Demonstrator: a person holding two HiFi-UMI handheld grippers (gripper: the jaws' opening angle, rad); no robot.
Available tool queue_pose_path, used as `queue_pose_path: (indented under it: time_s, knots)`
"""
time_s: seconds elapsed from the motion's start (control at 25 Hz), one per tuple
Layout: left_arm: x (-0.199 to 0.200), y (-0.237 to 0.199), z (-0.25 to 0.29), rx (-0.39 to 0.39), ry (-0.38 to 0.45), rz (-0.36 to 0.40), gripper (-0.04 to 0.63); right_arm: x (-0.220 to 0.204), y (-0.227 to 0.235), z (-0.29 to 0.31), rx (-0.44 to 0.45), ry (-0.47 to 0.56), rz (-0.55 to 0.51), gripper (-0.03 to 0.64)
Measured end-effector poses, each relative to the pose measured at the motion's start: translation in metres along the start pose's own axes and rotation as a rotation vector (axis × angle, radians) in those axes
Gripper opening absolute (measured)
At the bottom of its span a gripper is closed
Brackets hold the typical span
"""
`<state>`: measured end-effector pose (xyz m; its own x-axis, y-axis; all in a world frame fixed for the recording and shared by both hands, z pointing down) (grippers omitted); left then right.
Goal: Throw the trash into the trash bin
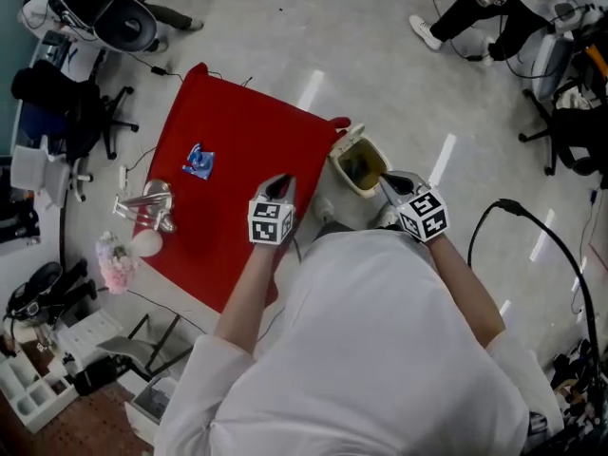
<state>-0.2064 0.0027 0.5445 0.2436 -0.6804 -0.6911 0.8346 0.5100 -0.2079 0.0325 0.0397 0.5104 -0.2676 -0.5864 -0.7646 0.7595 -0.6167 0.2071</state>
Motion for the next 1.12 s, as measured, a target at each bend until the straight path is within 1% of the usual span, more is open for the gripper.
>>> queue_pose_path:
  time_s: [0.16,0.36,0.6,0.76,0.88,0.96,1.12]
  knots:
    - [-0.008,-0.036,-0.011,0.044,0.002,-0.028,0.043,0.010,-0.009,0.022,0.015,-0.005,-0.013,0.000]
    - [-0.012,-0.067,-0.017,0.075,0.001,-0.058,0.044,0.029,-0.019,0.048,0.044,-0.019,-0.044,0.000]
    - [-0.025,-0.110,-0.032,0.120,0.002,-0.088,0.056,0.052,-0.045,0.088,0.102,-0.037,-0.094,0.000]
    - [-0.033,-0.143,-0.044,0.179,0.010,-0.112,0.093,0.066,-0.064,0.108,0.134,-0.043,-0.127,0.000]
    - [-0.039,-0.175,-0.053,0.239,0.017,-0.135,0.125,0.071,-0.076,0.118,0.139,-0.043,-0.139,0.001]
    - [-0.041,-0.194,-0.059,0.274,0.020,-0.151,0.131,0.073,-0.082,0.123,0.138,-0.048,-0.142,0.000]
    - [-0.050,-0.230,-0.063,0.333,-0.005,-0.150,0.153,0.073,-0.096,0.132,0.141,-0.058,-0.134,0.000]
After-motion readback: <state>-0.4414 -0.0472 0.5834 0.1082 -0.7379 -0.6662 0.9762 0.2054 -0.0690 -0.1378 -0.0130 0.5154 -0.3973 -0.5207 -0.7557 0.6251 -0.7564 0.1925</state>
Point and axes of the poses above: the fingertips, and each gripper's own axes: z forward along the fingers, y to its right, x out of its top, the point moved 2 cm from there along -z, backward along the fingers, and after that the axes turned 4 degrees about -z, right-handed, at the moved point
